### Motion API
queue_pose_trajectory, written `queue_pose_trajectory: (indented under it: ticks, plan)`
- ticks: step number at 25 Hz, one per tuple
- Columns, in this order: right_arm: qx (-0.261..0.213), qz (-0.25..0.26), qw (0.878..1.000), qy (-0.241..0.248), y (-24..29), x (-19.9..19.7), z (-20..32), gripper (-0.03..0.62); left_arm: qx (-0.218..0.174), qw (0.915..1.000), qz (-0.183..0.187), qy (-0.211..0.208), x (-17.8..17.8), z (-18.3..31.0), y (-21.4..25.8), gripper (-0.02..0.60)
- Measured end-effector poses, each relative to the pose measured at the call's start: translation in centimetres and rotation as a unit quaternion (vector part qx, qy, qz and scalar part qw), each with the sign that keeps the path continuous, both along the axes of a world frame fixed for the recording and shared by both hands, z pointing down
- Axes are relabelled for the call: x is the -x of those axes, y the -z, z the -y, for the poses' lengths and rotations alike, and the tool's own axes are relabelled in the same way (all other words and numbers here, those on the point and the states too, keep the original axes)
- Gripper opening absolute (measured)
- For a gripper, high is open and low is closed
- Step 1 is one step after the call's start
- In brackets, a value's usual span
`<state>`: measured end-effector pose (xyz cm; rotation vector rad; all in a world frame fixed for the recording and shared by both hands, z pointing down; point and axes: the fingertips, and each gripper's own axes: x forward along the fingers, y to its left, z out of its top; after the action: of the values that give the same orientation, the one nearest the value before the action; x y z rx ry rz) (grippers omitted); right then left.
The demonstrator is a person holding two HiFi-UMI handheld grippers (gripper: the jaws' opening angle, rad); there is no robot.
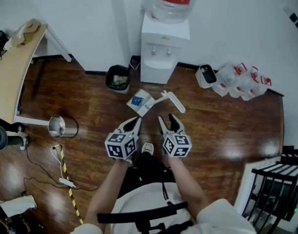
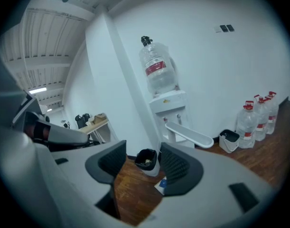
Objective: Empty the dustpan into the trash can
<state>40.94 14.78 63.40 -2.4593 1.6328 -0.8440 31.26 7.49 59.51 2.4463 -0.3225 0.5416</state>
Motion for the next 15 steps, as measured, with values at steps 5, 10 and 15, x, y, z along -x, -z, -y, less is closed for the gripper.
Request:
queue_pose_trajectory:
  ticks: [5, 10, 15]
  plan:
    - [0.006, -0.005, 1.000, -0.027, -1.5, -0.8, 1.3, 0.261, -0.003, 0.9993, 0.011, -0.035, -1.5, 0.3, -1.5, -0.006]
    - [-0.011, -0.045, 0.997, -0.067, -3.2, -2.8, 2.4, 0.261, -0.003, 0.9972, 0.014, -0.073, -2.3, 0.3, -3.6, -0.006]
    - [-0.028, -0.078, 0.992, -0.099, -6.2, -4.9, 3.6, 0.261, -0.006, 0.9944, 0.014, -0.105, -2.3, 0.1, -6.6, -0.006]
